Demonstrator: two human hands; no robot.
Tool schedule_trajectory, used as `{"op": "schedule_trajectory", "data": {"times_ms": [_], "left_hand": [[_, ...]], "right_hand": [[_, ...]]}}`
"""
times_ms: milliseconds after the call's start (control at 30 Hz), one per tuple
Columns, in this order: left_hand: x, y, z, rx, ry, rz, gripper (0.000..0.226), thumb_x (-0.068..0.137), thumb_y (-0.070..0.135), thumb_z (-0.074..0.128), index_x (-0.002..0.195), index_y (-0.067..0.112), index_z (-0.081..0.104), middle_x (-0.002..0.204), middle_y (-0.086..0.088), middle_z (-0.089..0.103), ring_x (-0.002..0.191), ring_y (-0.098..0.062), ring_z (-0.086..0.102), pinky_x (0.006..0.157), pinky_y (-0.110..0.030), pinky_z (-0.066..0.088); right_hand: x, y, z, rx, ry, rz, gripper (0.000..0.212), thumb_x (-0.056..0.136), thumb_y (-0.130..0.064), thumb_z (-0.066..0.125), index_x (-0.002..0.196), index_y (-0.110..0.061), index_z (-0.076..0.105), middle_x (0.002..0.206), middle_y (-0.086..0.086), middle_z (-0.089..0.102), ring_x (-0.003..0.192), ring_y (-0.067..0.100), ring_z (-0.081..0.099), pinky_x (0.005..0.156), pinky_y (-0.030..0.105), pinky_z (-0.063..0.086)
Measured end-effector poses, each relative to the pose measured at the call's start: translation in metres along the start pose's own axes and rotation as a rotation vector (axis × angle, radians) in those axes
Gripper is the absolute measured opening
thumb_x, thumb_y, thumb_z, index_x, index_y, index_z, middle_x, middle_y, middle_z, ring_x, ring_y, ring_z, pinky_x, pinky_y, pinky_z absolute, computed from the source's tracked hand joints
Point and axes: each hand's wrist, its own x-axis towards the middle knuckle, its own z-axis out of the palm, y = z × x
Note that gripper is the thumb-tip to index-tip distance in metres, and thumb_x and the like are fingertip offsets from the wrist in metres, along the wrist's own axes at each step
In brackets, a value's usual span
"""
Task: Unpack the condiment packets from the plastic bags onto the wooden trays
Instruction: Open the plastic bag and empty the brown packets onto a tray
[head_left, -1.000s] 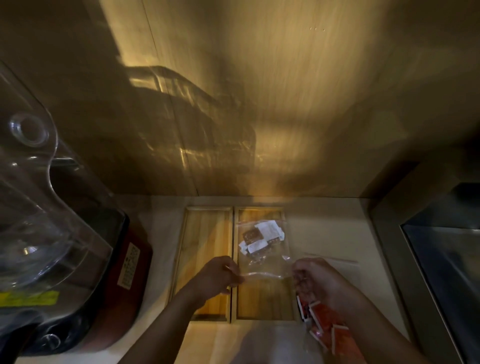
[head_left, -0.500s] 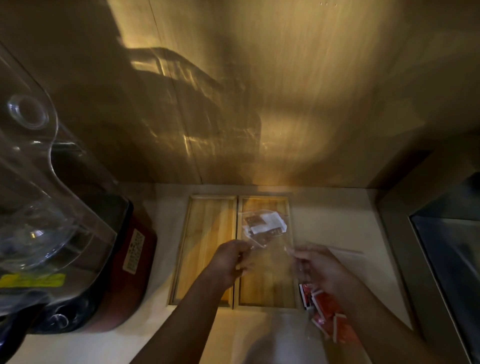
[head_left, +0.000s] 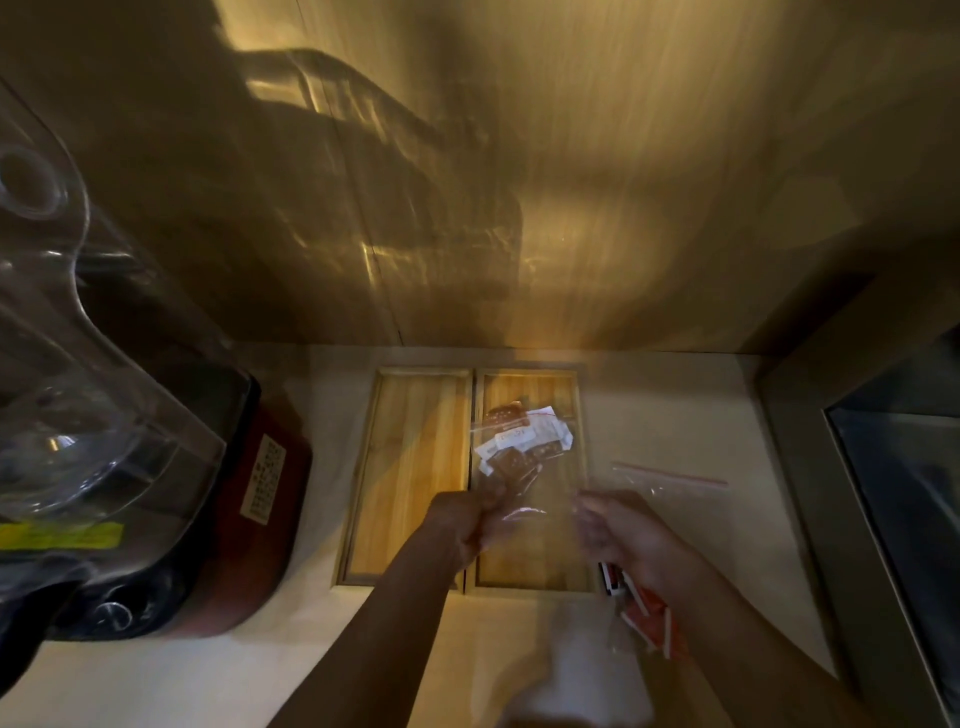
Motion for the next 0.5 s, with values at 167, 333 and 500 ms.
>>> {"op": "schedule_trajectory", "data": {"times_ms": [167,333,500], "left_hand": [[-0.011,0.012,0.002,0.101,-0.019,0.150,0.018,0.086,-0.006,0.047,0.075,-0.002,0.062,0.057,-0.011,0.062,0.042,-0.014,0.051,0.042,-0.024,0.046],[-0.011,-0.008,-0.019,0.140,-0.091,-0.032,0.021,0.083,-0.018,0.044,0.077,-0.004,0.058,0.059,-0.010,0.071,0.051,-0.017,0.069,0.050,-0.028,0.057],[-0.015,-0.004,-0.020,0.178,-0.323,-0.138,0.029,0.082,-0.016,0.041,0.092,0.001,0.061,0.069,-0.008,0.072,0.061,-0.017,0.070,0.052,-0.034,0.060]], "right_hand": [[-0.007,-0.013,0.003,0.143,0.026,-0.139,0.011,0.079,0.002,0.057,0.073,-0.006,0.060,0.049,-0.001,0.052,0.040,0.011,0.047,0.041,0.017,0.036],[-0.016,0.019,0.000,0.115,-0.052,0.053,0.024,0.081,0.009,0.046,0.064,-0.005,0.056,0.039,0.000,0.046,0.029,0.006,0.042,0.032,0.015,0.032],[-0.007,0.017,0.002,0.114,-0.025,0.135,0.010,0.081,-0.020,0.064,0.080,-0.011,0.069,0.064,0.004,0.065,0.054,0.014,0.062,0.046,0.023,0.046]]}}
